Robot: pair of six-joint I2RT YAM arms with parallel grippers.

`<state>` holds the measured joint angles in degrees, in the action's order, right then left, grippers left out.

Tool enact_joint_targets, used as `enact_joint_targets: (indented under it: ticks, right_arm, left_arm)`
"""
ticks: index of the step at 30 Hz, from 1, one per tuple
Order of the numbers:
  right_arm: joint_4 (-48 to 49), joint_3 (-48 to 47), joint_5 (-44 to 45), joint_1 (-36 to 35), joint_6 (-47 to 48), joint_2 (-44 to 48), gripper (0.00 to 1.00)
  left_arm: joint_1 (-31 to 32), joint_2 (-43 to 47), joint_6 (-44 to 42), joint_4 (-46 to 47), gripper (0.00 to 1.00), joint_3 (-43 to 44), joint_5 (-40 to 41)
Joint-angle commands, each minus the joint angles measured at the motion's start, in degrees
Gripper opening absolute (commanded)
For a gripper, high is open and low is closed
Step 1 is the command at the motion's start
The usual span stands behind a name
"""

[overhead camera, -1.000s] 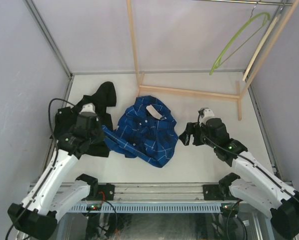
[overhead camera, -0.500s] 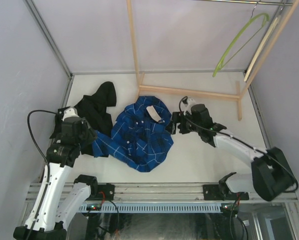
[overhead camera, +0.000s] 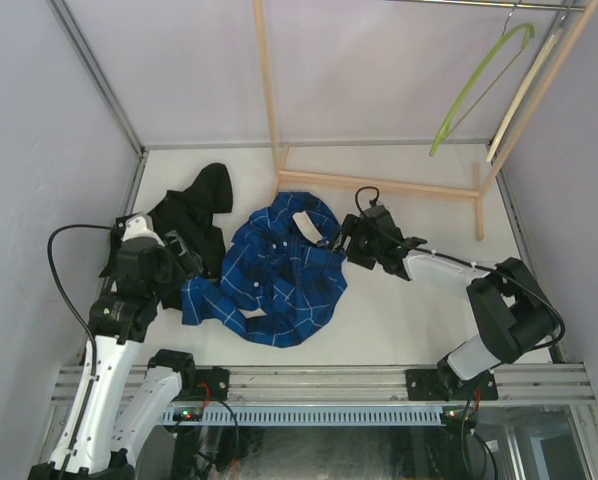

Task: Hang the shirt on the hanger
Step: Adjust the shirt at the center of the board.

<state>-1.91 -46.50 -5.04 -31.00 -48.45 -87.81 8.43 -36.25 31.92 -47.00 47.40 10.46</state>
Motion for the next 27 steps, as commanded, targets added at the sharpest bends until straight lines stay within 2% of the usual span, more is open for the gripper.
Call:
enact_joint_targets:
  ticks: [1,3,5,7,9,11,14,22,27]
  right_arm:
    - [-3.9,-1.8,9.9,-4.6,-14.4,1.0,0.72]
    - [-5.0,-1.8,11.7,-6.1,-17.1,0.5,0.70]
    - [-4.6,-1.7,12.2,-7.1,-17.8,-0.4,0.63]
    - [-3.5,-1.7,10.5,-7.0,-17.8,-1.2,0.50]
    - [-2.5,-1.7,9.4,-6.7,-17.0,-1.4,0.30]
    - [-2.7,-1.7,10.1,-6.6,-15.5,0.0,0.16]
    - [-4.1,-1.3,12.7,-6.0,-11.5,3.2,0.00]
    - [-10.4,-2.5,20.6,-5.4,11.9,17.4,0.00]
    - [-10.8,-7.2,21.6,-5.0,20.5,23.4,0.00]
  left_arm:
    - [-0.4,-0.4,-0.6,4.2,0.73,-1.5,-3.0]
    - [-0.4,-0.7,-0.6,4.7,0.73,-1.9,-3.5]
    - [-0.4,-0.8,-0.6,5.2,0.73,-2.3,-4.0]
    - [-0.4,-0.9,-0.6,5.7,0.73,-2.6,-4.4]
    - [-0.4,-0.9,-0.8,6.1,0.72,-2.8,-4.8]
    - [-0.4,-1.2,-1.3,6.4,0.72,-2.9,-4.9]
    - [-0.4,-1.3,-2.2,6.9,0.71,-2.5,-4.9]
    - [-0.4,-1.3,-6.3,11.1,0.70,-1.0,-8.1]
    - [-0.4,-1.1,-6.0,15.0,0.72,-0.4,-10.7]
